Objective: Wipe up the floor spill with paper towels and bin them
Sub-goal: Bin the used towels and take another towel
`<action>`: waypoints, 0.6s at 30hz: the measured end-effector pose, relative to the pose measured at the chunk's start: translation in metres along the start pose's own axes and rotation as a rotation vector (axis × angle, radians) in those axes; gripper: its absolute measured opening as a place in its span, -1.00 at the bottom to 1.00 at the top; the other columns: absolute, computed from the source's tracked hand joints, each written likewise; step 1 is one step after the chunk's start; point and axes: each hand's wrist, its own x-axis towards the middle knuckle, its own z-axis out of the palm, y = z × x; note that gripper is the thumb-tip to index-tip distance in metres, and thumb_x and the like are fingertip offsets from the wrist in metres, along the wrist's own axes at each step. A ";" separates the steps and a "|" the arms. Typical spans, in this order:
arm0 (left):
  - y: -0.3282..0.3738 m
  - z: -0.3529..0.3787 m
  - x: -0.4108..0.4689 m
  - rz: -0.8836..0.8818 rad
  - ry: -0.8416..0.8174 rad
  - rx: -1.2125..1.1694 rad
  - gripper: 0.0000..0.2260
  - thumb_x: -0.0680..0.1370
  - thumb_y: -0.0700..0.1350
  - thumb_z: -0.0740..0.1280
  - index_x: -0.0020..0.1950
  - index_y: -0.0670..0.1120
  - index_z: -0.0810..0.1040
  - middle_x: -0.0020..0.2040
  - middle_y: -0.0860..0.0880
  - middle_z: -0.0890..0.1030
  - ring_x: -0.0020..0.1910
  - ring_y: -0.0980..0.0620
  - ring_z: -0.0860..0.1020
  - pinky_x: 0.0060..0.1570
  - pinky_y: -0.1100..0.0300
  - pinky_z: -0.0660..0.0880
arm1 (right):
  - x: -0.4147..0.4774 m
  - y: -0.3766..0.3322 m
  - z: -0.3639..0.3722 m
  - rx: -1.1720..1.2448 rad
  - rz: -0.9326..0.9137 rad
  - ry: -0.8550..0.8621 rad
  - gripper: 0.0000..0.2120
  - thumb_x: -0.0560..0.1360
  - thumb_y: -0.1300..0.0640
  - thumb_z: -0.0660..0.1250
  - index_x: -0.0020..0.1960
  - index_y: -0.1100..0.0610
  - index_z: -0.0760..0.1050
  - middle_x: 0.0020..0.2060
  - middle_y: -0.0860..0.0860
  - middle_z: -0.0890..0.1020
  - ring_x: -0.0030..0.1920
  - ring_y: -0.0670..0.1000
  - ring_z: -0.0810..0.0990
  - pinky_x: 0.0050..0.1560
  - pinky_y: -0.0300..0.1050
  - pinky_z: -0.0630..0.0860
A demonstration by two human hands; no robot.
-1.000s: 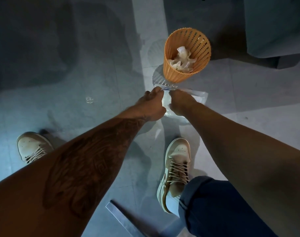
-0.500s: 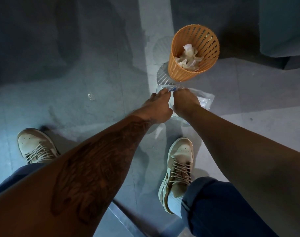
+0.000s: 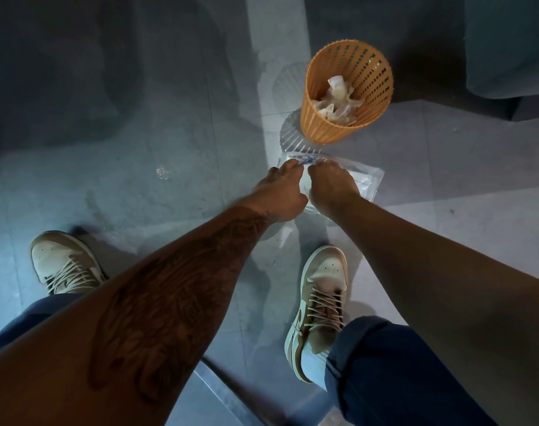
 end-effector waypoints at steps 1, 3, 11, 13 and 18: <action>0.000 0.001 0.000 0.002 -0.001 0.004 -0.43 0.57 -0.09 0.25 0.56 -0.08 0.19 0.59 -0.03 0.18 0.49 -0.16 0.26 0.43 -0.05 0.27 | -0.002 0.001 0.001 0.013 -0.006 0.002 -0.68 0.53 0.24 0.24 0.27 0.20 0.50 0.23 0.18 0.56 0.28 0.18 0.50 0.21 0.06 0.50; -0.001 0.002 -0.001 0.006 0.007 0.008 -0.43 0.57 -0.09 0.25 0.57 -0.08 0.18 0.59 -0.02 0.18 0.48 -0.16 0.26 0.43 -0.04 0.26 | -0.005 0.002 0.002 0.053 -0.024 0.035 -0.62 0.52 0.25 0.26 0.33 0.19 0.44 0.27 0.18 0.54 0.29 0.19 0.50 0.20 0.06 0.47; -0.002 -0.001 -0.005 -0.041 0.043 -0.067 -0.43 0.54 -0.07 0.27 0.53 0.00 0.21 0.52 -0.05 0.30 0.39 -0.16 0.38 0.35 -0.03 0.37 | -0.014 0.015 -0.011 0.252 -0.032 0.028 -0.74 0.47 0.20 0.28 0.10 0.16 0.64 0.04 0.16 0.62 0.06 0.20 0.59 0.05 -0.06 0.49; 0.000 -0.003 -0.010 -0.070 0.081 -0.128 -0.43 0.51 -0.09 0.29 0.51 0.03 0.21 0.47 -0.07 0.39 0.31 -0.17 0.46 0.28 0.00 0.43 | -0.020 0.016 -0.022 0.497 0.104 0.088 -0.82 0.45 0.19 0.32 0.01 0.18 0.64 -0.09 0.09 0.59 -0.11 0.09 0.54 -0.08 -0.18 0.41; 0.008 -0.004 -0.033 -0.119 0.130 -0.315 -0.29 0.42 -0.04 0.36 0.52 0.05 0.14 0.41 -0.07 0.47 0.19 -0.19 0.56 0.15 -0.01 0.55 | -0.050 0.006 -0.058 1.219 0.515 0.328 -0.82 0.40 0.28 0.32 -0.35 0.11 0.49 -0.49 -0.09 0.45 -0.46 -0.14 0.39 -0.40 -0.27 0.34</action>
